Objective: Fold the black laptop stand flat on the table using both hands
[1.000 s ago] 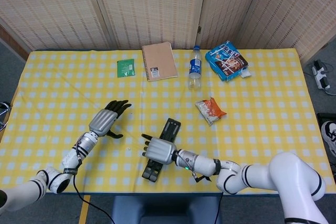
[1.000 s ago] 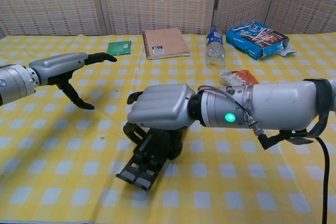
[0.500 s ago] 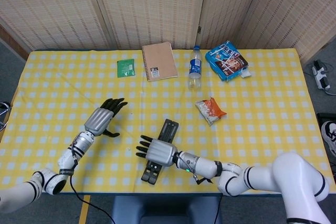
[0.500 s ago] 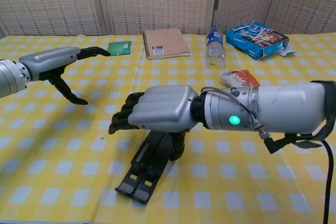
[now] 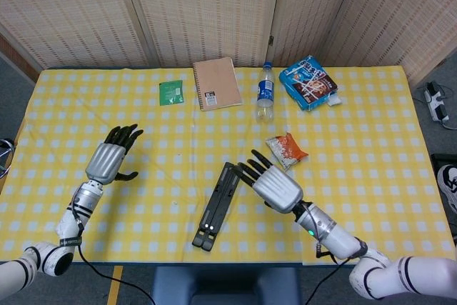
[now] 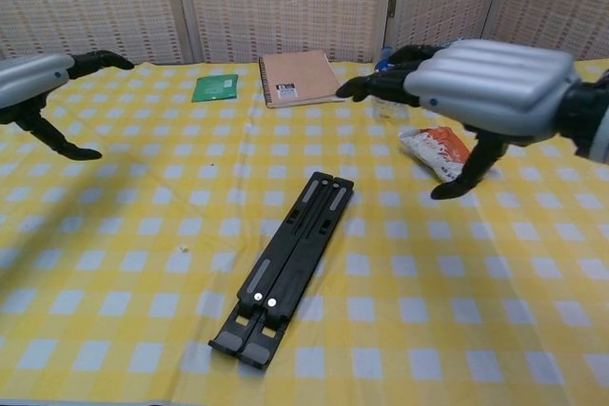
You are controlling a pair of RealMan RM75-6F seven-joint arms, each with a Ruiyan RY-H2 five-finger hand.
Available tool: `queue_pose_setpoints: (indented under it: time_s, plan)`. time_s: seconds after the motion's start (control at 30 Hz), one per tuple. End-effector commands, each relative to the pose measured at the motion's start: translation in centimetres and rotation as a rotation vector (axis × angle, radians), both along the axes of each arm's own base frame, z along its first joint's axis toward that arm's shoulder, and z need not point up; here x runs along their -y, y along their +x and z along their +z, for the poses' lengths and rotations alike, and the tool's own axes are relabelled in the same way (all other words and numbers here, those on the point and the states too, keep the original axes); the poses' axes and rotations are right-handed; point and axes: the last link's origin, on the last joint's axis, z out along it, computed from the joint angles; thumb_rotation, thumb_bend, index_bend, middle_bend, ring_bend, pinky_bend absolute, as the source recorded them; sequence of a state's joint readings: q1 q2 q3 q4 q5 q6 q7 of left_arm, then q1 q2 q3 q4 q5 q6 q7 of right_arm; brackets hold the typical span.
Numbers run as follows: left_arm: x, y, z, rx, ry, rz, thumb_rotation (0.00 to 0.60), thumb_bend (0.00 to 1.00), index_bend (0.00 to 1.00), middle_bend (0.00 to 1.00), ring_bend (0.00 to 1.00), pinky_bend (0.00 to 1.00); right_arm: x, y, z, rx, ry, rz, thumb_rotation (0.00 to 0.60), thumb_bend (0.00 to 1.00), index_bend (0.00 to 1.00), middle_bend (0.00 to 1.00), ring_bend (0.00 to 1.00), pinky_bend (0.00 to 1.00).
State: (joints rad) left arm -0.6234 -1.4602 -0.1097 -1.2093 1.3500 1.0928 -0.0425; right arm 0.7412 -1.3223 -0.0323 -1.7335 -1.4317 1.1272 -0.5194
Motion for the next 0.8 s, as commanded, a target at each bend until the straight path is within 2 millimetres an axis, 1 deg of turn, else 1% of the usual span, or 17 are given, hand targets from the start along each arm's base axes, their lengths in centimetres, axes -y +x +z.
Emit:
queue_pose_setpoints:
  time_s: [0.03, 0.07, 0.17, 0.23, 0.3, 0.4, 0.5, 0.67, 0.8]
  plan:
    - [1.4, -1.8, 2.0, -0.037, 0.069, 0.057, 0.600, 0.21, 0.13, 0.04, 0.00, 0.00, -2.4, -4.9, 4.9, 0.003, -0.145, -0.163, 0.600, 0.16, 0.08, 0.17, 0.17, 0.04]
    - [2.0, -2.3, 2.6, -0.050, 0.092, 0.076, 0.600, 0.21, 0.13, 0.04, 0.00, 0.00, -3.0, -6.2, 5.9, 0.010, -0.182, -0.205, 0.600, 0.16, 0.08, 0.17, 0.17, 0.04]
    - [3.6, -3.5, 4.0, -0.063, 0.157, 0.119, 0.600, 0.21, 0.13, 0.04, 0.00, 0.00, -4.5, -8.9, 8.1, 0.031, -0.270, -0.297, 0.600, 0.16, 0.08, 0.16, 0.17, 0.04]
    - [4.7, -4.0, 4.6, -0.059, 0.184, 0.142, 0.600, 0.21, 0.12, 0.04, 0.00, 0.00, -5.4, -10.4, 9.1, 0.048, -0.312, -0.349, 0.600, 0.16, 0.08, 0.13, 0.15, 0.04]
    - [6.1, -4.5, 5.3, -0.059, 0.209, 0.163, 0.600, 0.21, 0.12, 0.04, 0.00, 0.00, -6.5, -11.7, 10.2, 0.072, -0.350, -0.398, 0.600, 0.16, 0.05, 0.09, 0.13, 0.04]
    - [8.1, -5.1, 6.3, -0.065, 0.244, 0.184, 0.600, 0.21, 0.11, 0.04, 0.00, 0.00, -8.0, -13.1, 11.5, 0.109, -0.404, -0.440, 0.600, 0.16, 0.01, 0.06, 0.11, 0.04]
    - [10.2, -5.5, 7.2, -0.055, 0.270, 0.205, 0.600, 0.21, 0.11, 0.04, 0.00, 0.00, -9.3, -14.3, 12.3, 0.138, -0.426, -0.477, 0.600, 0.16, 0.00, 0.06, 0.09, 0.03]
    - [13.3, -5.9, 8.0, -0.056, 0.286, 0.245, 0.600, 0.21, 0.10, 0.04, 0.00, 0.00, -10.8, -15.9, 13.0, 0.172, -0.428, -0.525, 0.600, 0.16, 0.00, 0.06, 0.09, 0.03]
    - [15.2, -5.8, 8.0, -0.059, 0.282, 0.255, 0.600, 0.21, 0.10, 0.04, 0.00, 0.00, -11.3, -16.6, 13.2, 0.236, -0.413, -0.540, 0.600, 0.16, 0.00, 0.06, 0.08, 0.03]
